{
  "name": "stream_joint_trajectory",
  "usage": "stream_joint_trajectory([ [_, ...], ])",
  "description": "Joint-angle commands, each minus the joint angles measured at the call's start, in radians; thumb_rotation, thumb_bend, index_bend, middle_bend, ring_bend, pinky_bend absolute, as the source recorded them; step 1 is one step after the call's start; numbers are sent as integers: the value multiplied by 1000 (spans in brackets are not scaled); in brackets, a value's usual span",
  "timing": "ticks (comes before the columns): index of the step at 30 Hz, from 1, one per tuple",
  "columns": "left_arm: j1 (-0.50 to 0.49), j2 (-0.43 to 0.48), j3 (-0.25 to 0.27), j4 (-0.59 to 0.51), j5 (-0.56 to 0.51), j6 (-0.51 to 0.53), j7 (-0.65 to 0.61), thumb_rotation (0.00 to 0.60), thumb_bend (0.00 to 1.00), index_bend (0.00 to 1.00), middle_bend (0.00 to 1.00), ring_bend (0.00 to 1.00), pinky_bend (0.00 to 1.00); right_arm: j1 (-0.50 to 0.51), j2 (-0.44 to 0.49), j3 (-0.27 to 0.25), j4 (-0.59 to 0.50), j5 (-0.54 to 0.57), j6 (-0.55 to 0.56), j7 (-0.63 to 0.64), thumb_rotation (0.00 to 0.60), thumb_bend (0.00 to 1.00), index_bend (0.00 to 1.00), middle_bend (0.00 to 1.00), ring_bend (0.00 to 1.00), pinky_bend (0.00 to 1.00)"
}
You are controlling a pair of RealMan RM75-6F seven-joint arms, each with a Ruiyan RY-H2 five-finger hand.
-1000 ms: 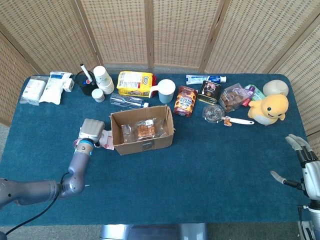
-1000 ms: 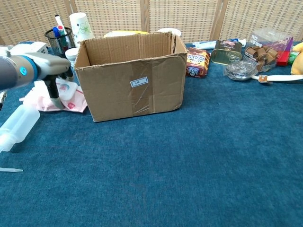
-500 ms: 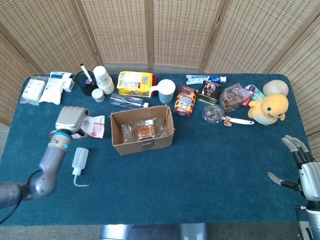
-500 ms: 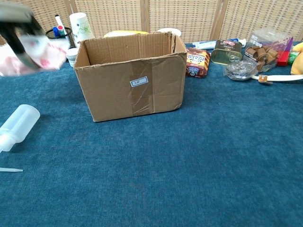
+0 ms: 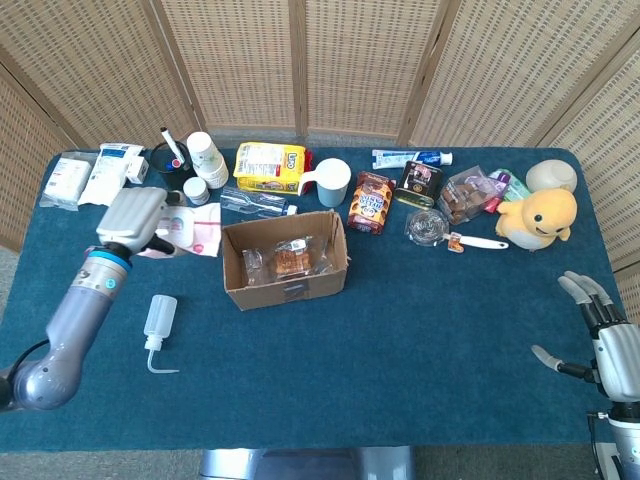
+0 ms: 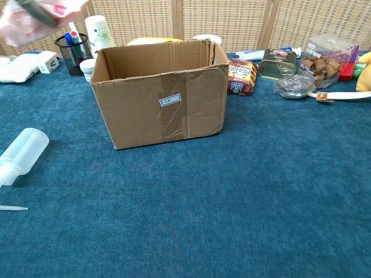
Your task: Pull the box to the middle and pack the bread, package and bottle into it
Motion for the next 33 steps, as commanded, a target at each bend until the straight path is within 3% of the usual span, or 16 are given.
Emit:
stream_joint_trajectory([
  [1, -36, -44, -16, -5, -13, 11, 14, 600, 82, 577, 562, 472, 689, 0, 0, 0, 1, 2, -1, 2, 600, 0, 122, 128, 102, 288],
  [12, -225, -279, -71, 39, -240, 200, 198, 600, 73, 561, 551, 466, 665, 2, 2, 4, 10, 13, -9, 24, 600, 0, 123, 128, 102, 287],
  [18, -284, -359, -92, 61, -312, 232, 251, 600, 70, 540, 529, 452, 656, 0, 4, 5, 12, 16, -8, 38, 600, 0, 125, 128, 102, 288],
  [21, -296, -385, -98, 72, -329, 234, 257, 600, 65, 440, 412, 363, 611, 0, 4, 4, 11, 15, -9, 40, 600, 0, 127, 128, 102, 288],
  [26, -310, -408, -93, 85, -349, 213, 276, 600, 53, 227, 67, 51, 433, 0, 6, 5, 10, 17, -7, 45, 600, 0, 128, 128, 102, 288],
  [28, -312, -409, -84, 90, -346, 213, 288, 600, 50, 144, 6, 4, 373, -1, 6, 6, 10, 18, -7, 47, 600, 0, 129, 128, 102, 288],
  [33, -296, -380, -78, 73, -342, 162, 276, 600, 44, 20, 0, 0, 305, -1, 8, 7, 9, 17, -5, 52, 600, 0, 129, 128, 102, 288],
])
